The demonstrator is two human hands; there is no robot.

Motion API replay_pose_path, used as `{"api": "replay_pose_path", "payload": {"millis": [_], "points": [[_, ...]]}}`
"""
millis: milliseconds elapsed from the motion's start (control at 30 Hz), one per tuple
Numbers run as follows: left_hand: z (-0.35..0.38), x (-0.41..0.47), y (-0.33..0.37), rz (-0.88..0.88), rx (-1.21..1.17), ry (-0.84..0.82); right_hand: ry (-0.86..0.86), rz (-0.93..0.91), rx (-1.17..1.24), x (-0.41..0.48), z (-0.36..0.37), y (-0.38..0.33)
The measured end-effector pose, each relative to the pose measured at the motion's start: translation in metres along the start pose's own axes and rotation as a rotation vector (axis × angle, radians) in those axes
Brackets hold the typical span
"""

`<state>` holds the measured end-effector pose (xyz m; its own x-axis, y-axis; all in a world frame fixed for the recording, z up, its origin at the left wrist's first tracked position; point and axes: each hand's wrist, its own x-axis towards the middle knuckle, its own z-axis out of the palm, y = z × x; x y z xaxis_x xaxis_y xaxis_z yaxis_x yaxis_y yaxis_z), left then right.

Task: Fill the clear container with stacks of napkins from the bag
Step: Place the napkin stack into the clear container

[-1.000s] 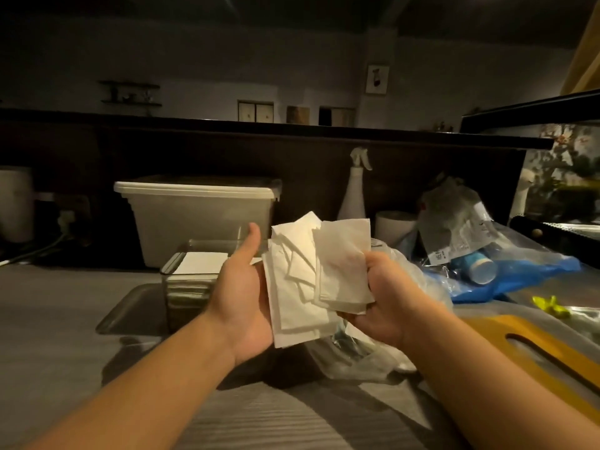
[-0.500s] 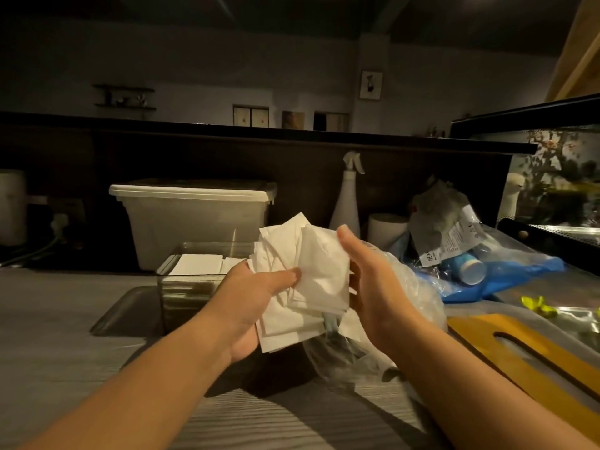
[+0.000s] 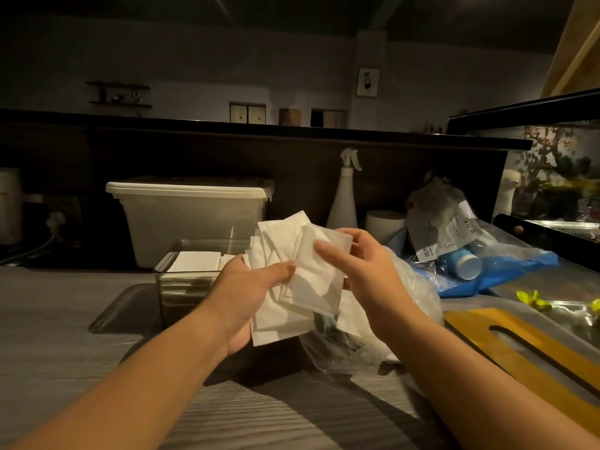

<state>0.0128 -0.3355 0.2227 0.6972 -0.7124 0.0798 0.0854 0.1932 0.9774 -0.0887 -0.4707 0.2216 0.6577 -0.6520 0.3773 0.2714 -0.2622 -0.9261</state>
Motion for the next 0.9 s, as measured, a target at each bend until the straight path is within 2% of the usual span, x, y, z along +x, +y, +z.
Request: {"api": "replay_pose_path", "payload": {"millis": [100, 200, 467, 667, 900], "points": [[0.001, -0.002, 0.000, 0.008, 0.044, -0.033, 0.067, -0.039, -0.107, -0.001, 0.001, 0.004], [0.000, -0.001, 0.000, 0.009, 0.050, -0.033, 0.133, -0.054, -0.030, 0.003, -0.003, 0.004], [-0.002, -0.004, 0.005, -0.001, 0.003, -0.049, 0.098, -0.042, 0.068, 0.005, -0.008, 0.001], [0.004, -0.008, 0.004, -0.039, -0.042, -0.102, 0.140, -0.144, 0.026, -0.002, -0.003, 0.002], [0.005, -0.011, 0.009, -0.120, -0.137, -0.124, 0.231, -0.251, -0.156, -0.004, 0.000, 0.007]]}}
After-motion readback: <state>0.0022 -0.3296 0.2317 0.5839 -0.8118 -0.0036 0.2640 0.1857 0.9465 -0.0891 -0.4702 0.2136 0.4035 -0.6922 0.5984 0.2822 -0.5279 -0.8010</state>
